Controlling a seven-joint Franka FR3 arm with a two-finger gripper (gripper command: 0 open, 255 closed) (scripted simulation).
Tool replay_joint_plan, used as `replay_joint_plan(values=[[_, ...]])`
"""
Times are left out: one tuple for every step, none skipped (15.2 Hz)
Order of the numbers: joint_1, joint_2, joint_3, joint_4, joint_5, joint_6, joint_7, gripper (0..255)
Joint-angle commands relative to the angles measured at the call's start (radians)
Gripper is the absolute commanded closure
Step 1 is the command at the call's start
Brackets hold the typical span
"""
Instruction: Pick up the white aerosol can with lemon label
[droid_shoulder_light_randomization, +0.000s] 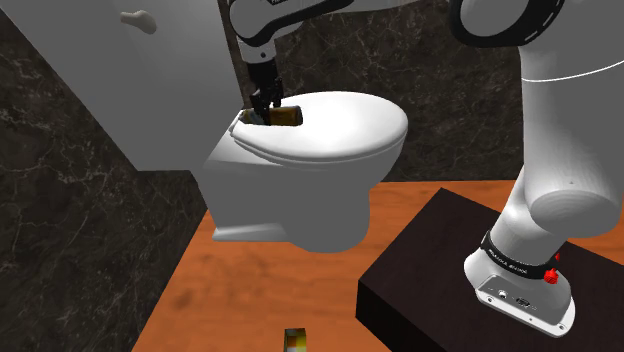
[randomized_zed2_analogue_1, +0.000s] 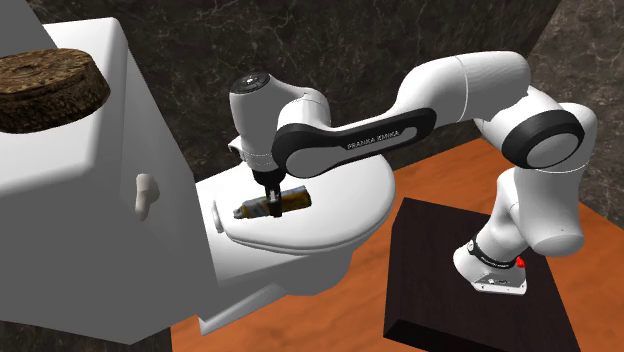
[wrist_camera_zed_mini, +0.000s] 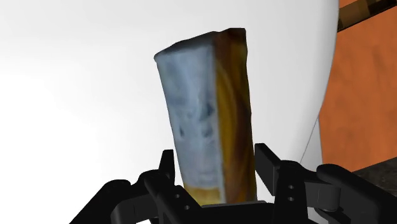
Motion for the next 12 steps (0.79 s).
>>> replay_joint_plan(values=[[-0.002,-0.001,-0.001,-0.004,0.000,0.003,-0.001,255],[-0.001,-0.001,-0.001,0.009,0.000,-0.011,-0.002,255],[-0.001,-0.001,-0.001,0.023,0.000,-0.024,-0.002,255],[0.000,0.000,-0.001,0.038,0.000,-0.038,-0.003,255],[0.000,0.001,0.000,0.052,0.000,-0.052,-0.003,255],[0.000,0.002,0.000,0.068,0.000,-0.066,-0.004,255],[0.001,0.004,0.000,0.083,0.000,-0.080,-0.004,255],[0.001,0.006,0.000,0.100,0.000,-0.095,-0.004,255],[0.002,0.008,0.000,0.117,0.000,-0.109,-0.005,255],[0.003,0.010,0.000,0.134,0.000,-0.124,-0.005,255],[0.003,0.013,0.000,0.152,-0.001,-0.139,-0.006,255],[0.004,0.017,0.000,0.171,-0.001,-0.155,-0.006,255]])
